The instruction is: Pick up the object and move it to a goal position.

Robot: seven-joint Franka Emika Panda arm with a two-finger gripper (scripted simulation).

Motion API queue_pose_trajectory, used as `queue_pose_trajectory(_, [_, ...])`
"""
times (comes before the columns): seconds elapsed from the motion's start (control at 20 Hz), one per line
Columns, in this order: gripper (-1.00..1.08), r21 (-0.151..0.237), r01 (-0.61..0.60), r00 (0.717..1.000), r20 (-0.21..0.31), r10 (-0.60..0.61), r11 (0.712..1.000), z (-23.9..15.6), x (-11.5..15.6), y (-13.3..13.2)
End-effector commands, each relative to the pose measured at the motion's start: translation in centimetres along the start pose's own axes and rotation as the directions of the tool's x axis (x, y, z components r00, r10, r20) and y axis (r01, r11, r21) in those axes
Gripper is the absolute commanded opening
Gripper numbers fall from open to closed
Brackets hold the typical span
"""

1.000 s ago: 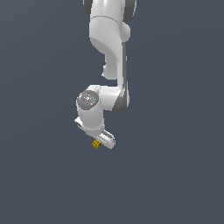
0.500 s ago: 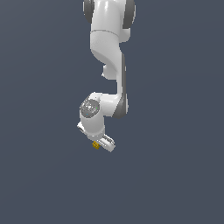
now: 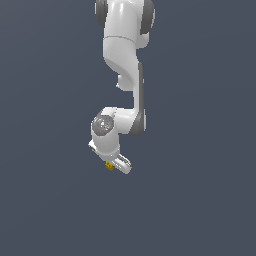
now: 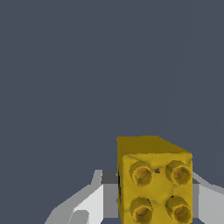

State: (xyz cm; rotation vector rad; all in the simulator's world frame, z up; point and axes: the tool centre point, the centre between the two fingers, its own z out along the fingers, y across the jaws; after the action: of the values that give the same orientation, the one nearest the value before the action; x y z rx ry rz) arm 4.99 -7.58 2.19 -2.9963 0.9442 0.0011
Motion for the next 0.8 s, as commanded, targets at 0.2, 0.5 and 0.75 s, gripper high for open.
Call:
queue_pose_trajectory(0.2, [-1.00, 0.000, 0.000, 1.000, -0.001, 0.000, 1.000, 0.0, 0.0, 0.0])
queue_pose_trajectory(0.5, [-1.00, 0.000, 0.000, 1.000, -0.001, 0.000, 1.000, -1.0, -0.6, -0.1])
queue_pose_trajectory(0.75, [-1.00, 0.000, 0.000, 1.000, 0.000, 0.000, 1.000, -3.0, -1.7, -0.4])
